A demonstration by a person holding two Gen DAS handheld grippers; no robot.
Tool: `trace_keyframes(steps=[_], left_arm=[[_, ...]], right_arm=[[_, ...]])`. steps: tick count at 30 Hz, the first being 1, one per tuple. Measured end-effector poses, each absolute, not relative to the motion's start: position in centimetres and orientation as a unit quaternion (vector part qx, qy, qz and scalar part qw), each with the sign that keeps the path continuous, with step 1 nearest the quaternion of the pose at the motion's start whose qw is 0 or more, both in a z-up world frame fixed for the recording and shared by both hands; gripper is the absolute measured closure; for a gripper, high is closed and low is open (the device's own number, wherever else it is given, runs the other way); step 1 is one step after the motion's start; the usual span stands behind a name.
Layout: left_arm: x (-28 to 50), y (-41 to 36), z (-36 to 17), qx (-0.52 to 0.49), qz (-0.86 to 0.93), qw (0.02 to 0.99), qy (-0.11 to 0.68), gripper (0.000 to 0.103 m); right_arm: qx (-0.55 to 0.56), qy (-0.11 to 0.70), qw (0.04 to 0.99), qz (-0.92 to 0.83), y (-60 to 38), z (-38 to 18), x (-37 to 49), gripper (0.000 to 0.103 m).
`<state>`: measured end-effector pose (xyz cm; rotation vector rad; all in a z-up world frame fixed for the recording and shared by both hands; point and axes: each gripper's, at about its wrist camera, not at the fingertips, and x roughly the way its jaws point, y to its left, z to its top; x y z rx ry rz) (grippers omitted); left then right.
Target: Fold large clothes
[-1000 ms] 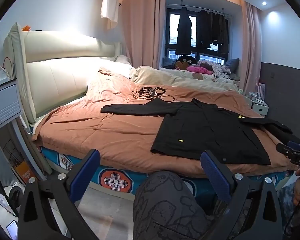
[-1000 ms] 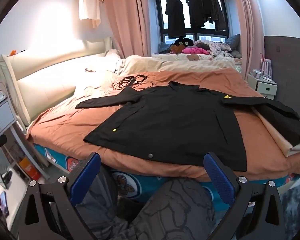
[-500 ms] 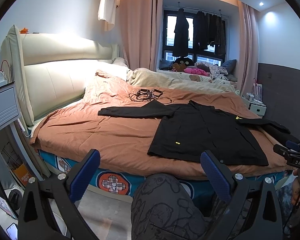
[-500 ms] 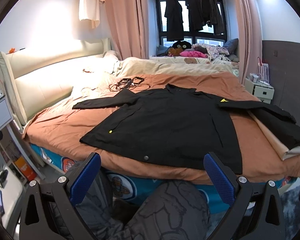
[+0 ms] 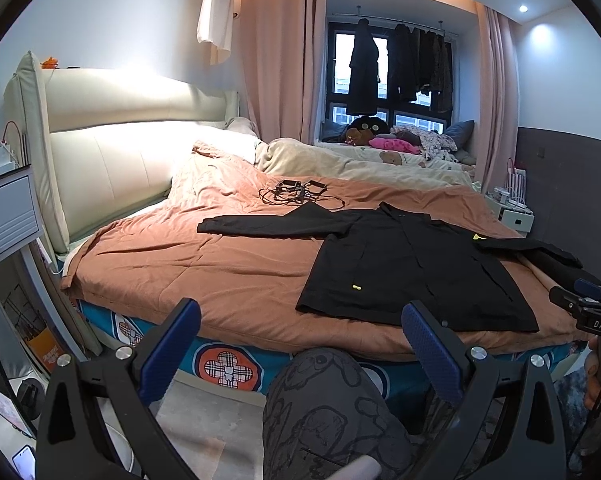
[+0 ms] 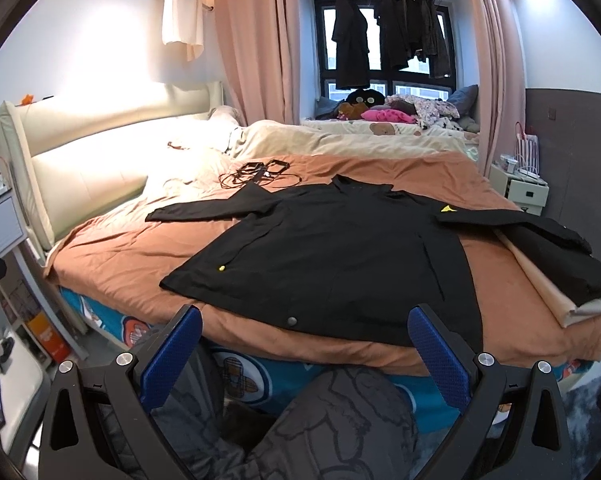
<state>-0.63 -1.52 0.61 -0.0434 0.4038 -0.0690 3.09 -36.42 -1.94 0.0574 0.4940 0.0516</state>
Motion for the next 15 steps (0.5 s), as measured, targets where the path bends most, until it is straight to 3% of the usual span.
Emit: trace_keyframes(steps=[15], left_arm=[[-0.87, -1.63, 0.41, -0.023, -0.034, 0.979, 0.198, 0.000]], right_arm=[[0.025, 0.242, 0.970, 0.027, -36.37, -1.93, 2.73, 0.000]])
